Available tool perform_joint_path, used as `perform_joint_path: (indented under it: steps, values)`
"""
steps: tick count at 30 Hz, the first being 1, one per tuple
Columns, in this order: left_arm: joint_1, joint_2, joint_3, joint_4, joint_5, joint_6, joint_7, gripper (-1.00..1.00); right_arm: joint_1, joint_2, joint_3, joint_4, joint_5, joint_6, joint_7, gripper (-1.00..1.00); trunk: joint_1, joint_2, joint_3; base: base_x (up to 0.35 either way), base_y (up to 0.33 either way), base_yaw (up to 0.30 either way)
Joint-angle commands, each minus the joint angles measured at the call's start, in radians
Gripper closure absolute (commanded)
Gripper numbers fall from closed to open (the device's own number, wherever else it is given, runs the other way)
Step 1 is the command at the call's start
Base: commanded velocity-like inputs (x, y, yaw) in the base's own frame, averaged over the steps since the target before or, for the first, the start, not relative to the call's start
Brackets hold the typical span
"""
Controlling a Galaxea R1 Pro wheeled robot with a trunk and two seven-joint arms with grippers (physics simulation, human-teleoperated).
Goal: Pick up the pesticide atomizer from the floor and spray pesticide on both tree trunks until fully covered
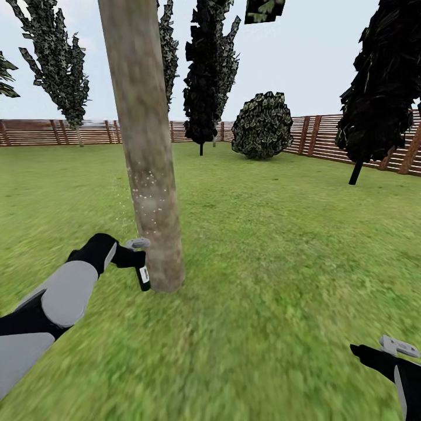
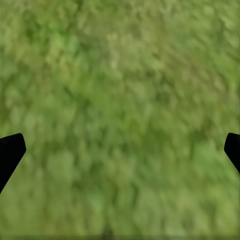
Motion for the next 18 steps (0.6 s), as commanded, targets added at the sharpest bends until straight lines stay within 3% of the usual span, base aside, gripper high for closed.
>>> perform_joint_path:
  steps: [1,8,18]
  values:
    - [0.010,0.000,0.008,-0.002,-0.003,-0.014,-0.008,1.00,-0.001,0.001,-0.003,-0.001,0.011,0.003,0.009,-1.00,0.000,0.000,-0.001,0.000,0.000,0.000]
    - [0.045,0.001,0.009,-0.002,0.004,-0.070,-0.005,1.00,-0.001,-0.001,-0.003,-0.001,0.011,0.003,0.009,-1.00,0.000,0.000,-0.001,0.000,0.000,0.000]
    - [0.105,0.001,0.008,-0.003,0.005,-0.135,0.065,1.00,-0.001,0.004,-0.001,-0.001,0.011,0.003,0.008,-1.00,0.000,0.000,-0.001,0.000,0.000,0.000]
